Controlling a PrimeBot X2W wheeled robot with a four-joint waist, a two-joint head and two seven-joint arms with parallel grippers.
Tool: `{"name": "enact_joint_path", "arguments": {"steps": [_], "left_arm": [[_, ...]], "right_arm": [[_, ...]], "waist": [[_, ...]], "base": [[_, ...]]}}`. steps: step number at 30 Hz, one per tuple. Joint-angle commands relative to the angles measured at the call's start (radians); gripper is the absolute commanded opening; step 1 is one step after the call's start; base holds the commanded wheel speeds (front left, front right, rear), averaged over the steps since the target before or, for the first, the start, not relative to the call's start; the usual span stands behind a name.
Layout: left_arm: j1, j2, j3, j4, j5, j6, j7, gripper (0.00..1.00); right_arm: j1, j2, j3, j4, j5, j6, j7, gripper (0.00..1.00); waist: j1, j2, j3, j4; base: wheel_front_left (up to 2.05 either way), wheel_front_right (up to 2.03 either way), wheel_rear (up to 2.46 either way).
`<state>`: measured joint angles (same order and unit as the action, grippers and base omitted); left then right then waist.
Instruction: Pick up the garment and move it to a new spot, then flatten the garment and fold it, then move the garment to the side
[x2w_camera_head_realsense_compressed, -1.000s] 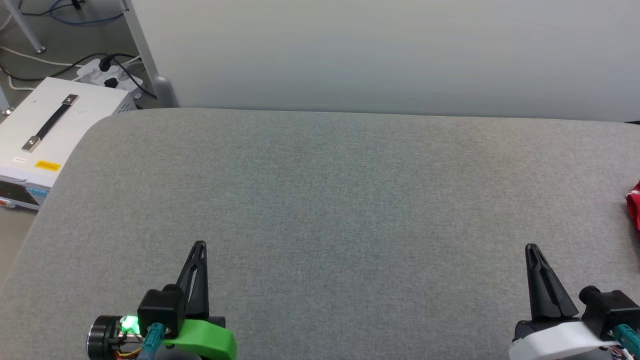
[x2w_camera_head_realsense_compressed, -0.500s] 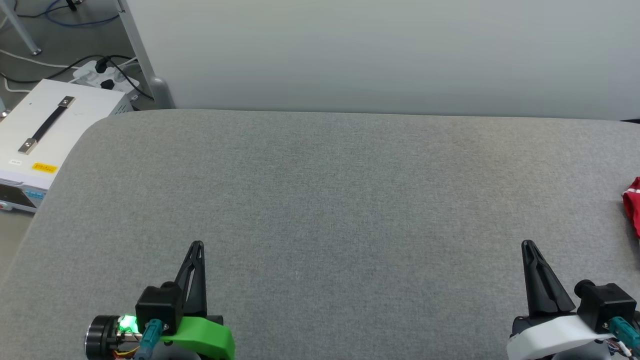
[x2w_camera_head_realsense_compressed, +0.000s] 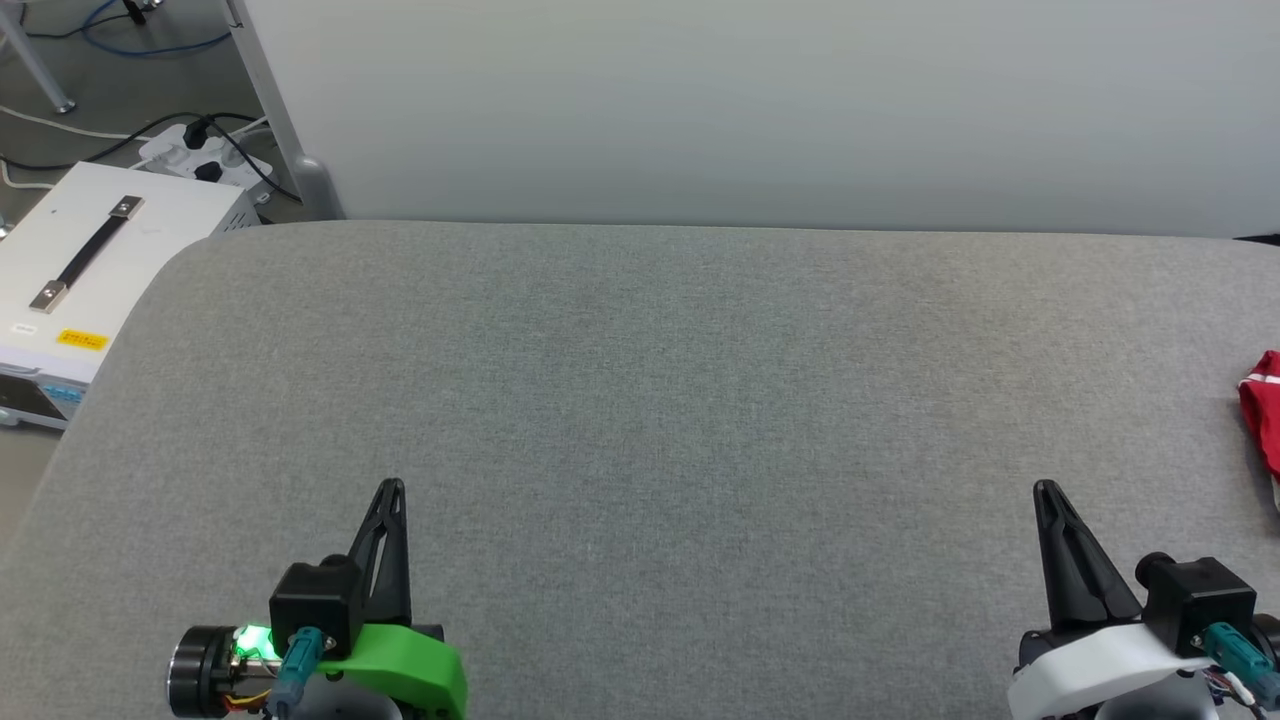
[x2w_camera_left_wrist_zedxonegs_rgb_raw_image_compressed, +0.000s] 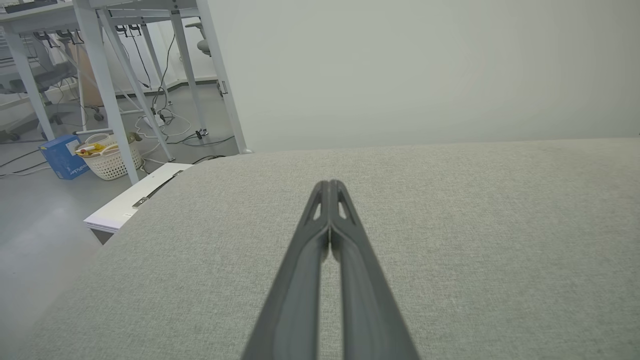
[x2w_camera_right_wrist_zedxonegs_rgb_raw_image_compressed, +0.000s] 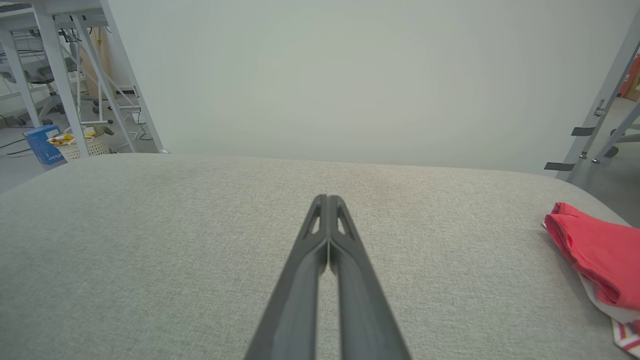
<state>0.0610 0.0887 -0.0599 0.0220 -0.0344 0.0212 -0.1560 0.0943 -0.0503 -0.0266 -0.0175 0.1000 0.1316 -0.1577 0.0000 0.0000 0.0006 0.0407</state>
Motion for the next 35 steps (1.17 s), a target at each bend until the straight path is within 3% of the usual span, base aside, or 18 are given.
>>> {"name": "enact_joint_path", "arguments": {"steps": [1,35], "left_arm": [[-0.019,-0.008,0.004,-0.004,0.008,-0.005,0.005,0.0],[-0.041,-0.024,0.034,-0.014,0.022,-0.014,0.085,0.0]], "right_arm": [[-0.021,0.0,0.003,0.003,-0.006,0.0,0.007,0.0],[-0.06,0.0,0.015,0.011,-0.056,-0.001,0.087,0.0]], "waist": [[0.0,0.0,0.0,-0.001],[0.0,0.0,0.0,-0.022]], "base": [[0.0,0.0,0.0],[0.0,0.0,0.0]]}}
